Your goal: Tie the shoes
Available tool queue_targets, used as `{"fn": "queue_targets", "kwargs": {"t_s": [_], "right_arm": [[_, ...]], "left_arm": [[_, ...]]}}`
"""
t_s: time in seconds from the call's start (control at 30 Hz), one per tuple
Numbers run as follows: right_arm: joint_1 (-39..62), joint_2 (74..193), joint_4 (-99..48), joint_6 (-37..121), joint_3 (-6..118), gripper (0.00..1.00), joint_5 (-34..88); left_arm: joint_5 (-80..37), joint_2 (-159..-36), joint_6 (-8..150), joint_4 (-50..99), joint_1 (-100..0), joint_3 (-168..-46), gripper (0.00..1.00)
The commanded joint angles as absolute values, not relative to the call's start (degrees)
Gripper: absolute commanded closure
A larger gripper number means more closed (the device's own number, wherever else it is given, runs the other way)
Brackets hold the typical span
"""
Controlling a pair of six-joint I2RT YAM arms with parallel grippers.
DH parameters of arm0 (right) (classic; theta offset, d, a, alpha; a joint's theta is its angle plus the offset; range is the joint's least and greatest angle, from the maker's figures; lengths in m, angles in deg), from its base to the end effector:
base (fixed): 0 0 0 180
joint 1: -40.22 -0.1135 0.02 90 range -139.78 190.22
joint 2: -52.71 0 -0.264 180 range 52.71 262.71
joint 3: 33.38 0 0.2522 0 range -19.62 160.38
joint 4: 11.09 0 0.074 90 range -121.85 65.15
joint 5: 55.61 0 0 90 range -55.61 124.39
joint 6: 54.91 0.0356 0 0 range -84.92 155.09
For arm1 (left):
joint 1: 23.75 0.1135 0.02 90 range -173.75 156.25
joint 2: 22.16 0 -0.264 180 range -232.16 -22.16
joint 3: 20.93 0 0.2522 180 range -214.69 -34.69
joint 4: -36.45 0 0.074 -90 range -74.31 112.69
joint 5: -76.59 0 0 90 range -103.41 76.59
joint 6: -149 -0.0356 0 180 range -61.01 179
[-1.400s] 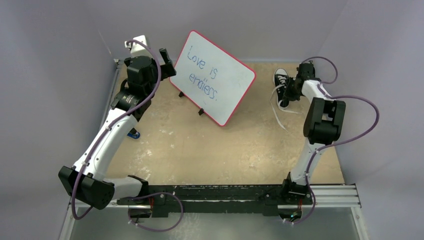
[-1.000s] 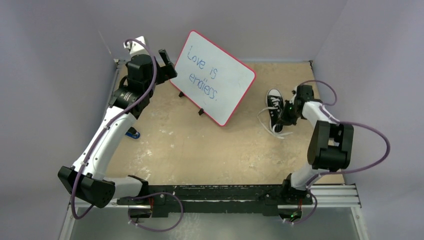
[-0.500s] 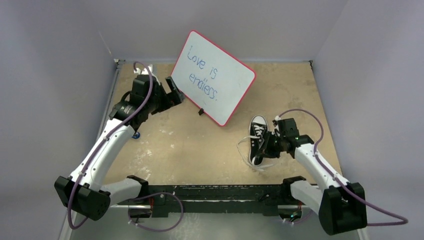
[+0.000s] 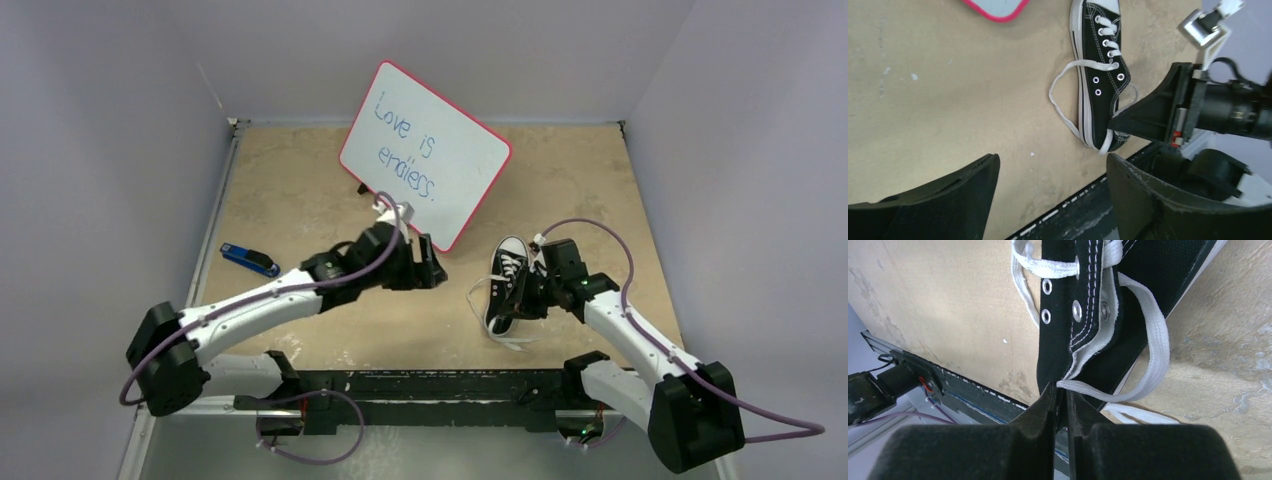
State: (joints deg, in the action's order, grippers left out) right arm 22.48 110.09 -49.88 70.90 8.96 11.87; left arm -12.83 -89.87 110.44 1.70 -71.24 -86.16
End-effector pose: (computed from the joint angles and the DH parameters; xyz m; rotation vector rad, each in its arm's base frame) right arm 0.1714 0.0692 0.1841 0.2435 2.6170 0.8520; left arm 0.1753 -0.1907 0.2806 -0.0883 2.3855 -0.8922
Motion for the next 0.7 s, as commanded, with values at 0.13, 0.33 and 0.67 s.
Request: {"fn": "queue_targets", "kwargs": {"t_s": [0.13,0.33,0.67], "right_arm": [[21.94,108.54,-46.79,71.07,6.68,0.87,11.27],[21.96,105.88,-47.59,71.56,5.87,0.85,12.23],[21.99,104.29,-48.93,70.44,4.93,0.85,12.4]], "left_arm": [[11.98,-108.01,103.49,25.81,-89.38,-86.39,0.41],[16.01,-119.57,98.11,24.46,-91.6,-92.31,0.51],[15.94,-128.04,95.16,27.11,-92.38,-95.09,0.5]]}}
